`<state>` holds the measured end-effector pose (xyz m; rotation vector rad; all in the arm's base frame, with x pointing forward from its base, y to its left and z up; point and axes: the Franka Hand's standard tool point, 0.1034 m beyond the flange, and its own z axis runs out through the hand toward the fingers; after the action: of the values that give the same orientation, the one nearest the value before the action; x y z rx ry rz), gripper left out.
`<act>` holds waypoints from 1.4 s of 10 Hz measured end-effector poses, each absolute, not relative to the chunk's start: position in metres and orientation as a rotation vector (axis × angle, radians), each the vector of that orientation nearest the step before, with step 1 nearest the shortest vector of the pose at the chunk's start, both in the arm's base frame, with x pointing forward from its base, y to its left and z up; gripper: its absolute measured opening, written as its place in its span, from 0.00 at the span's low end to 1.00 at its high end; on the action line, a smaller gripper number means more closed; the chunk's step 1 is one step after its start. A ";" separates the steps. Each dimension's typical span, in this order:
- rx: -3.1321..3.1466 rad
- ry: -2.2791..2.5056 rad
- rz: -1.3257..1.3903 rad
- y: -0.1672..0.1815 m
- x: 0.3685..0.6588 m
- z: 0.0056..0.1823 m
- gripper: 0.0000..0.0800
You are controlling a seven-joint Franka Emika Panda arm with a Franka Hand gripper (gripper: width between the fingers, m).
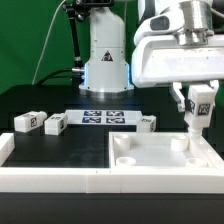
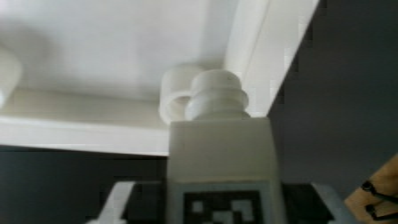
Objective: Assemble one leg
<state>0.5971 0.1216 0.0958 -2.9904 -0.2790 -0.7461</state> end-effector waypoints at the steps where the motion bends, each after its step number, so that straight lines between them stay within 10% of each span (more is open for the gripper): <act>1: -2.990 -0.276 -0.749 0.122 0.601 0.094 0.36; 14: -2.982 -0.280 -0.835 0.116 0.611 0.058 0.36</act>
Offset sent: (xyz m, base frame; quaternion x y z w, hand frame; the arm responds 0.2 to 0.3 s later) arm 0.0235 0.0035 -0.0107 0.0197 0.0238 -0.0128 0.9994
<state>0.6105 0.1165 0.0585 -2.9824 -0.2803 -0.8348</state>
